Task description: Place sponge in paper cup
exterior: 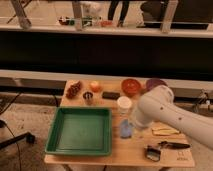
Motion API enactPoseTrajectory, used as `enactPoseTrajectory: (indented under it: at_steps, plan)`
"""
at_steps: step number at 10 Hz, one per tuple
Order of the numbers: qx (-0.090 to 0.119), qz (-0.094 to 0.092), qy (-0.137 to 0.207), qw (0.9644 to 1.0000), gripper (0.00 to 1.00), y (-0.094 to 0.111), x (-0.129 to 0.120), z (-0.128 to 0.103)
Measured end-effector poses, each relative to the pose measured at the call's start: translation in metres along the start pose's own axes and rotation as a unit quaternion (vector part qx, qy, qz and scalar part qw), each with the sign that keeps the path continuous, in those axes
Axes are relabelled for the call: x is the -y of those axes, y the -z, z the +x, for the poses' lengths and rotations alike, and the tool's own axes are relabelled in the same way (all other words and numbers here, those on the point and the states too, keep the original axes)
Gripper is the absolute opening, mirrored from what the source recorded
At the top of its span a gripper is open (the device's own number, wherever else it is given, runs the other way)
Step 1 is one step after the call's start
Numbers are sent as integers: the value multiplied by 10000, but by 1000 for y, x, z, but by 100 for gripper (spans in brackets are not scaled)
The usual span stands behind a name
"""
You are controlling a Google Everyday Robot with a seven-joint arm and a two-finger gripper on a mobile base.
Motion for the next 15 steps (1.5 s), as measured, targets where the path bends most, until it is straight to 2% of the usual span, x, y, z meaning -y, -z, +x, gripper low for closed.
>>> enactPoseTrajectory:
  at_steps: [2,7,8,13,15]
  plan:
    - [21,-62,49,10000,0,-8,14,-1]
    - [-5,-68,45,10000,0,-8,13,0]
    - [-23,-18,14,10000,0,-7,15,-1]
    - [-145,514,-42,9986,0,-2,84,-4]
    - [-178,668,-70,9976,0,1,98,-2]
